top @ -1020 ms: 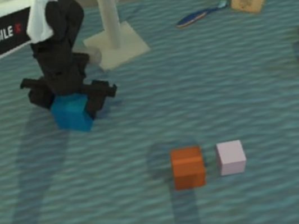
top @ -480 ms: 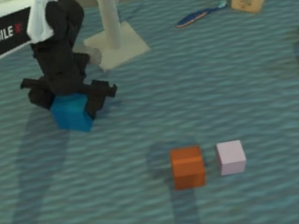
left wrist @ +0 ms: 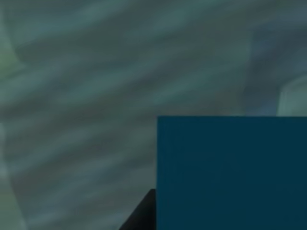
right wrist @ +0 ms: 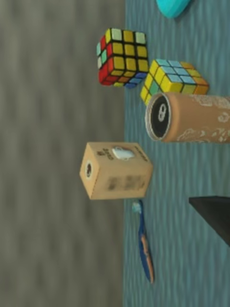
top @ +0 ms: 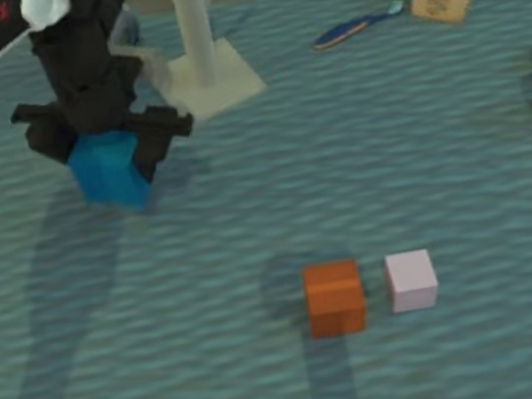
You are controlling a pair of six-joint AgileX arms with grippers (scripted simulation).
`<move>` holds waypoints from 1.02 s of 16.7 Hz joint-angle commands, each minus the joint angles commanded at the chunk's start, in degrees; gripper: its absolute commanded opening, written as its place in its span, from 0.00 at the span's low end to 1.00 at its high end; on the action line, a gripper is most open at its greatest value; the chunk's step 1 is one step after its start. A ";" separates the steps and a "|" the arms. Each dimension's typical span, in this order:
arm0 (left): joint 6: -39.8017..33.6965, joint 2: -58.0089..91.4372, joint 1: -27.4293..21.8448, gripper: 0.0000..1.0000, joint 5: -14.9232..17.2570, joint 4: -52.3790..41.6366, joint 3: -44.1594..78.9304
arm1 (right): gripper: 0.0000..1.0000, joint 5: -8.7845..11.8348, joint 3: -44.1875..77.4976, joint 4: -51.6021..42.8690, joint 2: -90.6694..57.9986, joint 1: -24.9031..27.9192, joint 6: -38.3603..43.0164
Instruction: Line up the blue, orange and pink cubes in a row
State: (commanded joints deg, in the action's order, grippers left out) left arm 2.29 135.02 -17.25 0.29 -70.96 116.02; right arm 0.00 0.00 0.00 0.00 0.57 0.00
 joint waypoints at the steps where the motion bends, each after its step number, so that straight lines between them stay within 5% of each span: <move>1: 0.04 -0.41 0.08 0.00 0.00 -1.38 1.17 | 1.00 0.00 0.00 0.00 0.00 0.00 0.00; 9: -2.02 -2.43 -1.29 0.00 -0.05 -1.48 -0.28 | 1.00 0.00 0.00 0.00 0.00 0.00 0.00; 17: -26.87 -18.91 -12.43 0.00 -0.38 4.13 -23.81 | 1.00 0.00 0.00 0.00 0.00 0.00 0.00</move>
State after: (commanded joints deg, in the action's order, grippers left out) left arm -24.58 116.10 -29.68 -0.09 -66.83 92.21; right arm 0.00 0.00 0.00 0.00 0.57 0.00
